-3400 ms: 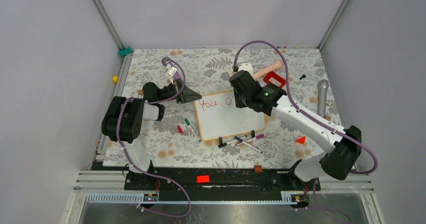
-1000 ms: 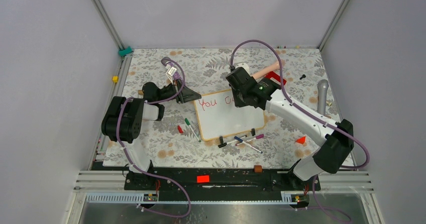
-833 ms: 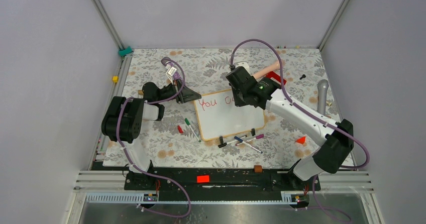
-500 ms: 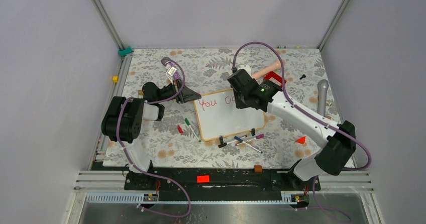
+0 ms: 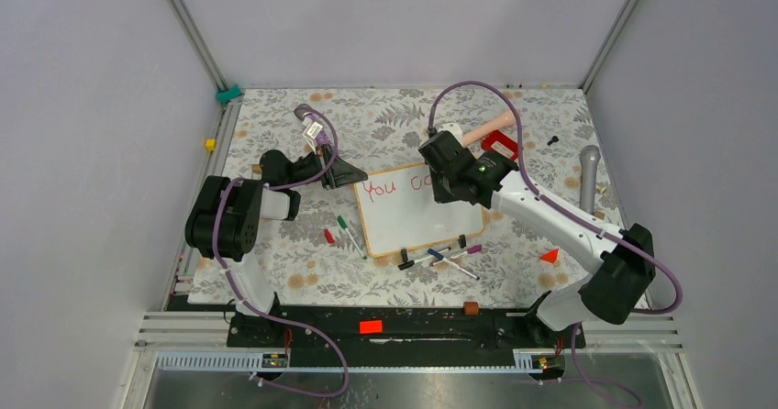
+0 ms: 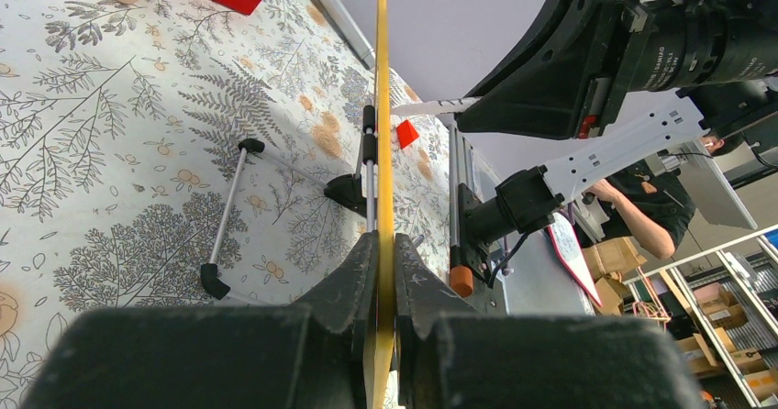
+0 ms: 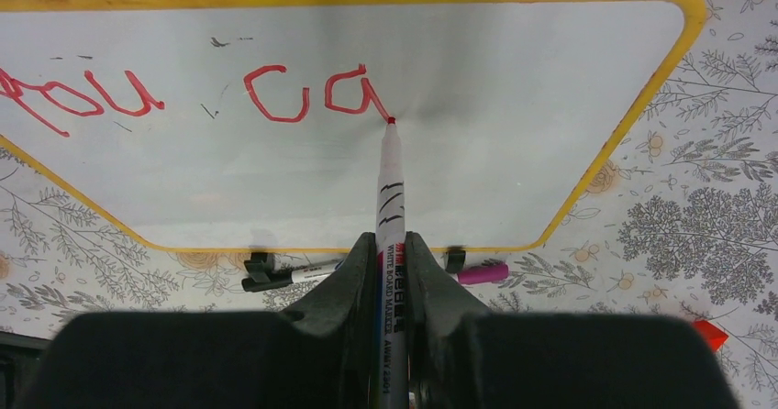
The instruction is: Write a sentence on the whiteboard
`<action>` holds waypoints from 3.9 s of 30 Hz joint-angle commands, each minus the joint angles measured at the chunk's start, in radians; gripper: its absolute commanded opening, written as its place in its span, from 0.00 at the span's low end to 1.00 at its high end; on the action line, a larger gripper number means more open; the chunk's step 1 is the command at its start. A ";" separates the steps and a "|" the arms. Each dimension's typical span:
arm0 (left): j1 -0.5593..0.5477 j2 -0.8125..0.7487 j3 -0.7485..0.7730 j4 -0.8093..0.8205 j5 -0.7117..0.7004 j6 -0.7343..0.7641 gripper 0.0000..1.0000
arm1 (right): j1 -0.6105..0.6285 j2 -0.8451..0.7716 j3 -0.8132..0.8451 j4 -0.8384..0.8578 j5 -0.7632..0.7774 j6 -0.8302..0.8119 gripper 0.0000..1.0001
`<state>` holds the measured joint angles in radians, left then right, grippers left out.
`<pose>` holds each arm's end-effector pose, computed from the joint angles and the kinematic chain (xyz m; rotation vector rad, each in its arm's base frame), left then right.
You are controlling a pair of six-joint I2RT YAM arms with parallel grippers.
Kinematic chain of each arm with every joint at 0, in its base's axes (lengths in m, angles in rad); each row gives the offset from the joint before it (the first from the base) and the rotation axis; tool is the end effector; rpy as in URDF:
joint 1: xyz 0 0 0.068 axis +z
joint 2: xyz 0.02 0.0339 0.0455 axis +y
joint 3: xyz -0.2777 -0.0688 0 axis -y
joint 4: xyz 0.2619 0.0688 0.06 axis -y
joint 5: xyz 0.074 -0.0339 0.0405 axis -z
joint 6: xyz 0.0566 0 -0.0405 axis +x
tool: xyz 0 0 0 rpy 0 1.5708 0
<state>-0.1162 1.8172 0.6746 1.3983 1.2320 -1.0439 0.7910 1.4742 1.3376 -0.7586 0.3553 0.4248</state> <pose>0.3324 -0.0925 0.1929 0.4820 1.6882 -1.6848 0.2533 0.2281 0.3145 -0.2870 2.3780 0.1273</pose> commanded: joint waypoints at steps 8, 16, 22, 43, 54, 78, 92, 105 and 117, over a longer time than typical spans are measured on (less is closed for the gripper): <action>0.004 -0.005 0.022 0.075 0.035 0.012 0.02 | -0.019 -0.061 0.071 0.023 0.047 -0.028 0.00; 0.004 -0.004 0.021 0.076 0.037 0.013 0.02 | -0.032 -0.047 0.081 0.022 0.060 -0.036 0.00; 0.004 -0.004 0.022 0.076 0.037 0.011 0.02 | -0.048 -0.031 0.088 0.024 0.052 -0.044 0.00; 0.005 -0.003 0.019 0.076 0.037 0.013 0.02 | -0.056 0.003 0.071 0.025 0.020 -0.026 0.00; 0.005 0.000 0.019 0.076 0.036 0.014 0.02 | -0.056 -0.026 -0.006 0.024 -0.019 0.020 0.00; 0.007 -0.004 0.018 0.076 0.036 0.013 0.02 | -0.086 0.028 0.107 0.023 0.017 -0.044 0.00; 0.009 -0.004 0.017 0.076 0.038 0.014 0.02 | -0.106 -0.011 0.040 0.025 -0.002 -0.023 0.00; 0.009 -0.004 0.022 0.076 0.036 0.012 0.02 | -0.105 -0.046 -0.033 0.023 -0.043 0.021 0.00; 0.010 -0.007 0.024 0.076 0.027 0.005 0.11 | -0.106 -0.151 0.033 0.009 -0.062 -0.003 0.00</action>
<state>-0.1116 1.8172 0.6743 1.4048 1.2324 -1.0443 0.6941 1.3952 1.3285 -0.7521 0.3016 0.4271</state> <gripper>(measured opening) 0.076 0.168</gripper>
